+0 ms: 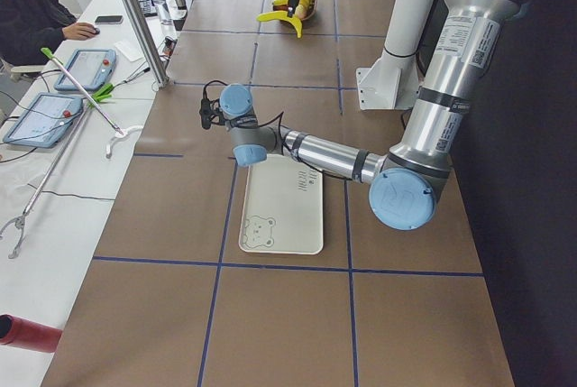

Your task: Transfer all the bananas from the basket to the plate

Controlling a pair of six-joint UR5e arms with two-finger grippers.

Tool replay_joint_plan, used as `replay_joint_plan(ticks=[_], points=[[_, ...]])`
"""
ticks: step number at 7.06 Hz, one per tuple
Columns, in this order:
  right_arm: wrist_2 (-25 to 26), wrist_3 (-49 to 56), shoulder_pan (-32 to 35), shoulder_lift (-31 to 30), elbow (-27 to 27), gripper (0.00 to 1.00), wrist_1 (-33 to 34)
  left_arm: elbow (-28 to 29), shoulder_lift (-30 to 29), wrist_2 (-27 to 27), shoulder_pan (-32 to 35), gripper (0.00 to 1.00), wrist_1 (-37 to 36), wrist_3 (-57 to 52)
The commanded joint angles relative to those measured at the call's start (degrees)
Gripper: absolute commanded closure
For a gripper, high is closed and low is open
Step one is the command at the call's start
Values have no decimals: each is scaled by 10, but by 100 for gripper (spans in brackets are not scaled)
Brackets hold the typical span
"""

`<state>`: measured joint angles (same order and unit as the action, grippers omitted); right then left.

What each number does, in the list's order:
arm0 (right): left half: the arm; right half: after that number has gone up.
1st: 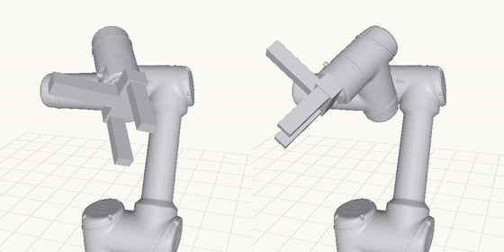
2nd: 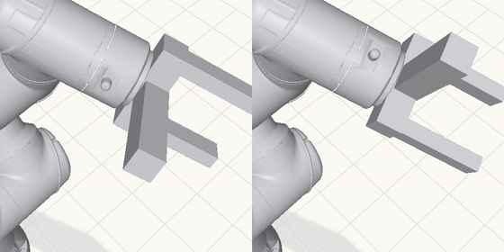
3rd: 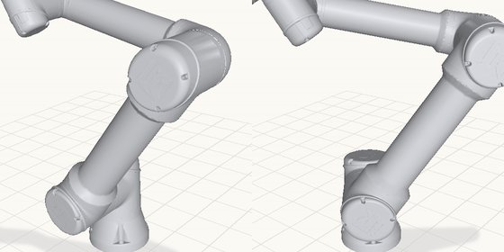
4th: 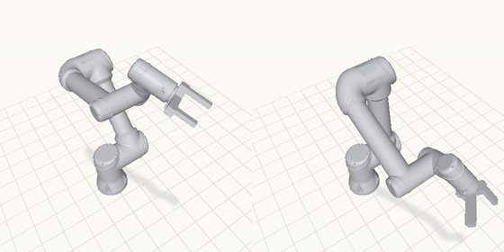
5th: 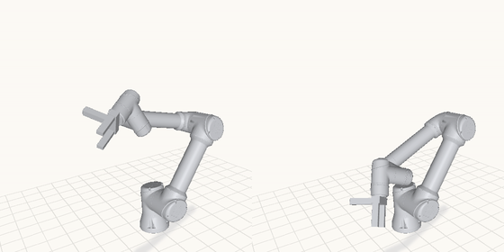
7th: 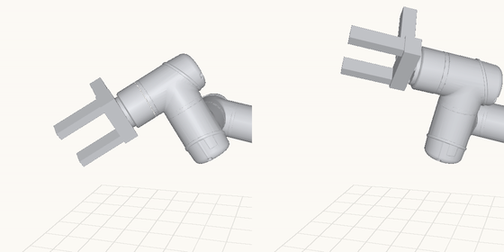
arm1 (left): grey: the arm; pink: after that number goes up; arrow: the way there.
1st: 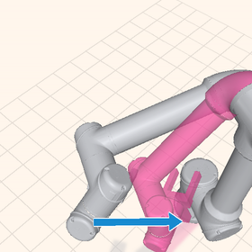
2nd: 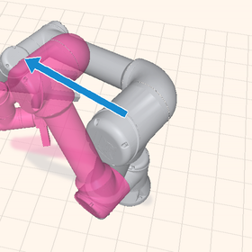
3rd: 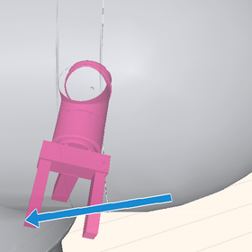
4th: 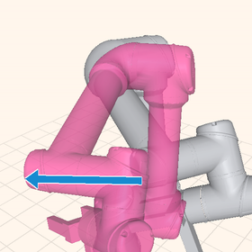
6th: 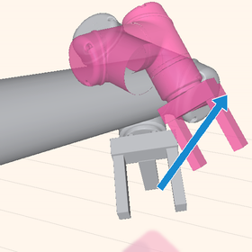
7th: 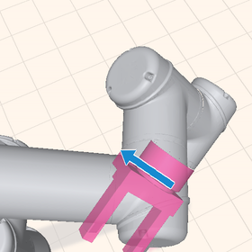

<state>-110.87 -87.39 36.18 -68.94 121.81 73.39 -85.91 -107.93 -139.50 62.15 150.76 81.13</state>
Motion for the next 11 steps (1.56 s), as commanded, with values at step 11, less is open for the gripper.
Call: replay_joint_plan(ticks=[11], points=[[175,-30,-167,53,-14,99,-103,-53,-137,229,-280,1,179,374]])
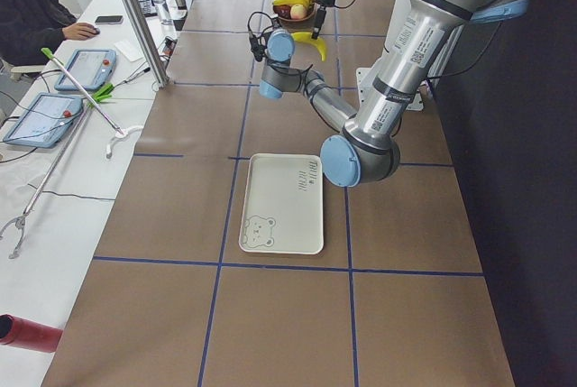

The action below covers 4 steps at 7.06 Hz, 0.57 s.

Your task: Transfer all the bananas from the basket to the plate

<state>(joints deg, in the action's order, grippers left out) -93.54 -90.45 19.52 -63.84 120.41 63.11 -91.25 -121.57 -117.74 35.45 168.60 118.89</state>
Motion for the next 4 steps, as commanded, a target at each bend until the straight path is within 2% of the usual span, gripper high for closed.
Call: replay_joint_plan(ticks=[1,3,4], points=[[4,0,0,2,0,99,1,-1,1,10,-13,5,2,-18],[3,0,0,1,-1,99,1,-8,8,11,-12,94,3,-28],[3,-2,0,2,-3,97,1,-8,11,10,-11,100,3,-53]])
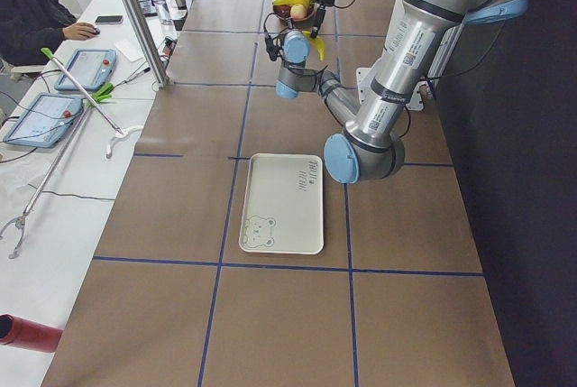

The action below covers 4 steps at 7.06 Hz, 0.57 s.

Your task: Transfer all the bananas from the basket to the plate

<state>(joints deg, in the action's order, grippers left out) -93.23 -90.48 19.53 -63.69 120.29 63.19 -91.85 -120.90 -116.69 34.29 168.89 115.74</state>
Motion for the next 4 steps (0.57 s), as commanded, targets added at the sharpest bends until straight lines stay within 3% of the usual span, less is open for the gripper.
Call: replay_joint_plan(ticks=[1,2,4], points=[[0,-3,0,2,-2,57,-7,-2,4,-1,0,100,-1,-22],[0,-14,0,2,-10,1,-24,-2,4,-2,0,100,-1,-22],[0,-21,1,2,-9,0,-29,-1,7,-3,1,100,-2,-23]])
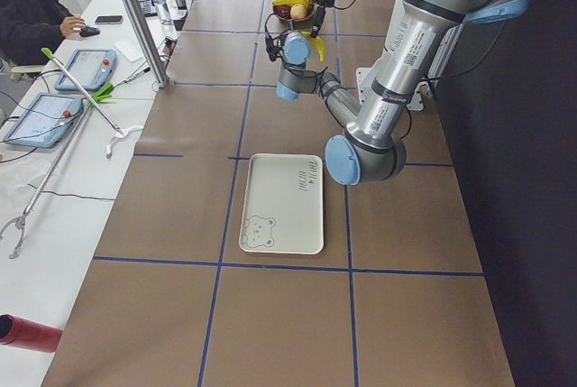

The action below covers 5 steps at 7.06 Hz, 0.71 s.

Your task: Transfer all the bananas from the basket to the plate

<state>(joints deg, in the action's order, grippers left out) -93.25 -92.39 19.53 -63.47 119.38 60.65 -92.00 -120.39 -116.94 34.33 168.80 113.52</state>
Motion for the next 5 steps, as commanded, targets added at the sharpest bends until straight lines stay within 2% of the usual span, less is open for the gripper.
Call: replay_joint_plan(ticks=[1,2,3,4,5], points=[[0,1,4,0,0,0,-4,2,9,-3,9,100,-4,-1],[-1,-1,11,0,4,0,-4,1,9,-14,47,100,-48,-8],[-1,-3,17,1,5,0,-4,-9,28,-57,92,100,-92,-42],[-8,-2,36,-2,5,0,5,-26,64,-90,142,100,-121,-90],[-15,1,58,-7,4,0,18,-27,119,-144,181,100,-122,-174]])
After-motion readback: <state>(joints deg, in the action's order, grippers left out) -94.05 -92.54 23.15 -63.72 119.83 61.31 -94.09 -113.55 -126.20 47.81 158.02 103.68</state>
